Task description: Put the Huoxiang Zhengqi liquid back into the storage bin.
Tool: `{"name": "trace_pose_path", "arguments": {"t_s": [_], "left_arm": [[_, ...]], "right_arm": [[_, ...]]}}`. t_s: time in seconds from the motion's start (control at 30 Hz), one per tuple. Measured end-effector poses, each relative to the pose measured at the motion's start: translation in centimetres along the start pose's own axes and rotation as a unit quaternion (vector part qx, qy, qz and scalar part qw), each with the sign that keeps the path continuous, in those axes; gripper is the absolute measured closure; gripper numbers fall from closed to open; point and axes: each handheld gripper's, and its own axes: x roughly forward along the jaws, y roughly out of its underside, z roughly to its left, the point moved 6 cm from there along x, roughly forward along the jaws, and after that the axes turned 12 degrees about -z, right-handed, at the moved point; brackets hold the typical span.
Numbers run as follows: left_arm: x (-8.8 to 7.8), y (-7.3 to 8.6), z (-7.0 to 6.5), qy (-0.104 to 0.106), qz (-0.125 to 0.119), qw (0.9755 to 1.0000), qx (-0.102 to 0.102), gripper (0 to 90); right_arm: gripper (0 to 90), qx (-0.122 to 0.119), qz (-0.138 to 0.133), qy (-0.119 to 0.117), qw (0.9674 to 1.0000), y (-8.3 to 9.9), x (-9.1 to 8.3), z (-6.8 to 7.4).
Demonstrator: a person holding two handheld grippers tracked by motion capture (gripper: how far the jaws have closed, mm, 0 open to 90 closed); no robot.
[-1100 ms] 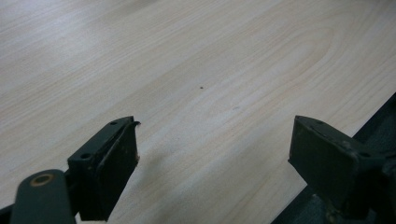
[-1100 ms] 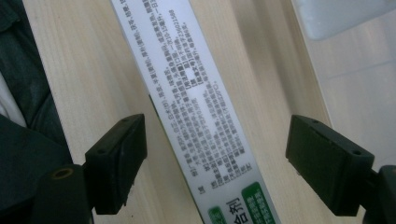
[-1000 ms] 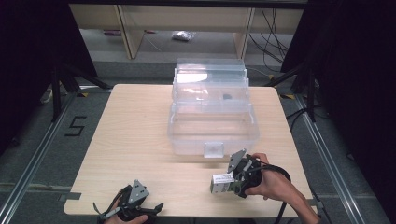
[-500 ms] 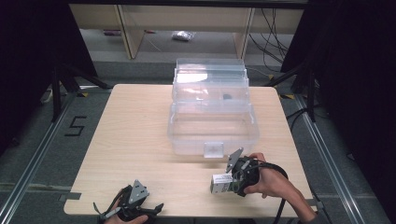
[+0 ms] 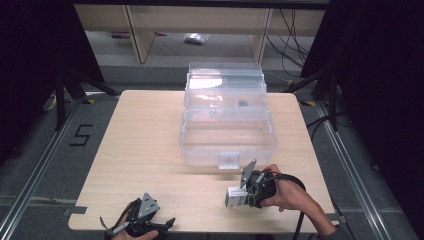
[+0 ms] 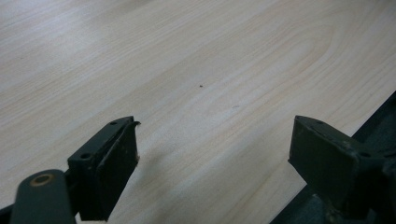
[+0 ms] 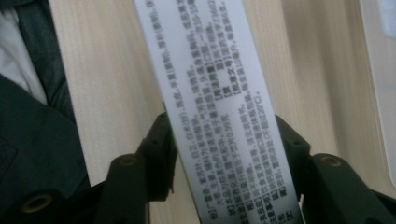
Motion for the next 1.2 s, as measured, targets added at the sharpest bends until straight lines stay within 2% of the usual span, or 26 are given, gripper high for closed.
{"name": "trace_pose_path", "arguments": {"t_s": [0.1, 0.13, 0.17, 0.2, 0.3, 0.5, 0.57, 0.7, 0.73, 0.83, 0.87, 0.9, 0.93, 0.97, 1.0, 1.03, 1.07, 1.1, 1.17, 1.2], "left_arm": [[0.0, 0.0, -0.1, 0.001, 0.000, 1.0000, 0.000, 14.9], [0.0, 0.0, 0.0, 0.001, 0.000, 1.0000, 0.000, 14.9], [0.0, 0.0, 0.0, 0.000, 0.000, 1.0000, 0.000, 14.9], [0.0, 0.0, 0.0, -0.001, 0.000, 1.0000, 0.000, 14.9], [0.0, 0.0, 0.0, -0.001, 0.000, 1.0000, -0.001, 14.9], [0.0, 0.0, 0.0, -0.001, 0.000, 1.0000, -0.001, 14.9], [-0.1, 0.0, 0.0, 0.003, 0.003, 1.0000, 0.001, 14.9], [-0.1, 0.0, 0.0, 0.002, 0.002, 1.0000, 0.000, 14.9], [-0.1, 0.0, 0.0, 0.002, 0.002, 1.0000, 0.000, 14.9], [0.0, 0.0, 0.0, -0.001, 0.001, 1.0000, 0.002, 14.9], [0.0, 0.0, 0.0, -0.001, 0.000, 1.0000, -0.001, 14.9], [0.0, 0.0, 0.0, -0.001, -0.002, 1.0000, -0.003, 14.9], [0.1, -0.1, -0.1, -0.001, -0.008, 0.9999, -0.010, 14.9], [0.0, 0.0, 0.0, 0.000, -0.001, 1.0000, -0.001, 14.9], [0.0, 0.0, 0.0, -0.001, -0.001, 1.0000, -0.001, 14.9], [0.0, 0.0, 0.0, -0.001, -0.001, 1.0000, -0.001, 14.9], [0.1, 0.0, 0.0, -0.002, -0.004, 1.0000, -0.006, 14.9], [0.1, -0.1, 0.0, -0.004, -0.006, 0.9999, -0.008, 14.9], [0.2, 0.0, 0.0, -0.004, -0.006, 0.9999, -0.008, 14.9], [0.2, 0.0, 0.0, -0.004, -0.006, 0.9999, -0.008, 14.9]], "right_arm": [[57.3, -0.018, 0.006, -0.004, 0.9998, 0.0, -0.1, -0.1], [62.0, -0.021, 0.000, -0.015, 0.9997, -0.2, -0.2, 0.0], [63.7, -0.035, 0.001, -0.016, 0.9993, -0.2, -0.4, -0.3], [63.9, -0.024, 0.006, -0.012, 0.9996, -0.2, -0.5, -0.2], [64.4, -0.041, 0.002, -0.021, 0.9989, -0.2, -0.5, -0.5], [64.6, -0.041, 0.007, -0.020, 0.9989, -0.3, -0.8, -0.5], [64.6, -0.028, 0.009, -0.018, 0.9994, -0.5, -1.4, -0.5], [64.7, -0.036, 0.009, -0.015, 0.9992, -0.9, -2.0, -0.7], [64.6, -0.028, 0.011, -0.012, 0.9995, -1.0, -2.3, -0.7], [64.7, -0.048, 0.009, -0.017, 0.9987, -1.3, -2.7, -1.1], [64.7, -0.036, 0.016, -0.010, 0.9992, -1.4, -3.0, -0.9], [64.6, -0.064, 0.009, -0.022, 0.9977, -1.6, -3.1, -1.3], [64.6, -0.061, 0.010, -0.022, 0.9978, -1.7, -3.3, -1.2], [64.7, -0.061, 0.009, -0.020, 0.9979, -1.8, -3.5, -1.3], [64.7, -0.046, 0.011, -0.017, 0.9987, -1.9, -3.9, -1.2], [64.7, -0.048, 0.010, -0.019, 0.9986, -2.0, -4.1, -1.2], [64.7, -0.070, 0.006, -0.025, 0.9972, -2.2, -4.2, -1.5], [64.7, -0.075, 0.003, -0.024, 0.9969, -2.4, -4.4, -1.7], [64.6, -0.074, 0.002, -0.019, 0.9971, -2.6, -5.0, -1.8], [64.6, -0.061, 0.005, -0.016, 0.9980, -2.7, -5.3, -1.8]]}}
